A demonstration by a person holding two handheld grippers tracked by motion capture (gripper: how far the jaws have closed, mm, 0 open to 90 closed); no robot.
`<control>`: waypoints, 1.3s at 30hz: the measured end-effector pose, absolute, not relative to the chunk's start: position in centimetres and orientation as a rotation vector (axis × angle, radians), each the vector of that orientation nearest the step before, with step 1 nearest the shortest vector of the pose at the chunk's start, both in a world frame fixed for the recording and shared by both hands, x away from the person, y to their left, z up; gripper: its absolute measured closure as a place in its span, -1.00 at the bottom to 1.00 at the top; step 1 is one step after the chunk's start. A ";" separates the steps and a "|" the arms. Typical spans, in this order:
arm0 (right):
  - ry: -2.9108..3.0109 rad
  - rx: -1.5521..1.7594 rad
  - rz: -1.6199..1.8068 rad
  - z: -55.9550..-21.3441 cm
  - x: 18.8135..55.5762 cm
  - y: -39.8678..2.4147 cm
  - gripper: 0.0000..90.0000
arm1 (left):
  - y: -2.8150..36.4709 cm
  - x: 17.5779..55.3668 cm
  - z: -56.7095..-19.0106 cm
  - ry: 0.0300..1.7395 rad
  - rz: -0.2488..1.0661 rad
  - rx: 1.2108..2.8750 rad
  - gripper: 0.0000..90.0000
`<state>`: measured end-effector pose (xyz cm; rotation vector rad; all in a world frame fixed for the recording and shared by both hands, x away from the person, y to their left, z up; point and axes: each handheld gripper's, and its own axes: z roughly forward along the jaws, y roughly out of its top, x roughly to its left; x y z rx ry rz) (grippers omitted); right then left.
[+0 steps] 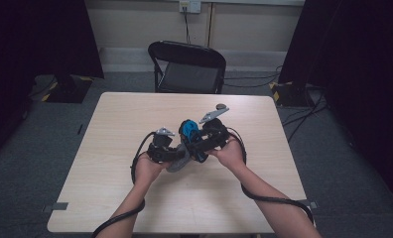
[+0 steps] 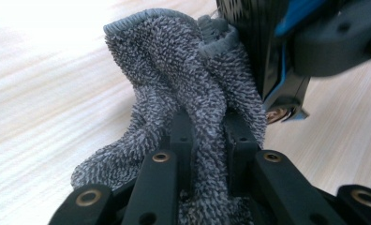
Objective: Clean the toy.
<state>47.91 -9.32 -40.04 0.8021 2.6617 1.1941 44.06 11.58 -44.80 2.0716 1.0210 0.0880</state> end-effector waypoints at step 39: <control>2.667 0.833 1.234 -40.9 47.7 -9.6 -0.39 | 14.1 45.1 -40.7 1.051 0.239 1.992 0.71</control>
